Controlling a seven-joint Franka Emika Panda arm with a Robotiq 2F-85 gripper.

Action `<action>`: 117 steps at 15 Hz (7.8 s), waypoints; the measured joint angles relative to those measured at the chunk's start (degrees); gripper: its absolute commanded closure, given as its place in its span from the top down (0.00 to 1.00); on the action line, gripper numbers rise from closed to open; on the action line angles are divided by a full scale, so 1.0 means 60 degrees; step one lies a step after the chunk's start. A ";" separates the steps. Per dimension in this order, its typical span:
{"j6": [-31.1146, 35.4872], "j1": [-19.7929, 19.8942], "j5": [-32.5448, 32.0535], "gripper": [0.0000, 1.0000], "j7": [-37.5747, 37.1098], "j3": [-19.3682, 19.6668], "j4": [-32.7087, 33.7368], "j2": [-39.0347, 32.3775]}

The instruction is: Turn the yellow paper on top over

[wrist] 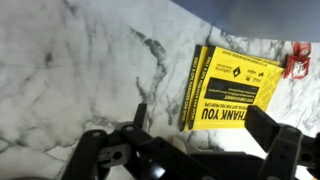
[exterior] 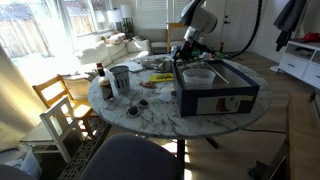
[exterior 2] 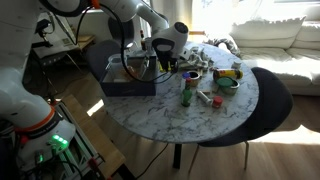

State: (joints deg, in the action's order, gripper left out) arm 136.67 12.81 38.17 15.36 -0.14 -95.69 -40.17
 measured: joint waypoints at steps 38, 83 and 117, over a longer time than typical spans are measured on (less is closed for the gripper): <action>0.0246 0.0716 -0.0100 0.01 -0.0122 -0.1422 0.2340 -0.1184; -0.4559 -0.2247 -0.7559 0.01 -0.6372 0.1889 0.5958 -0.1936; -0.7892 -0.1985 -0.6626 0.31 -0.7629 0.1539 1.0703 -0.4847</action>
State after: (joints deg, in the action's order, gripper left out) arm 89.31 0.90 -1.59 -30.41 9.09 -31.47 -69.25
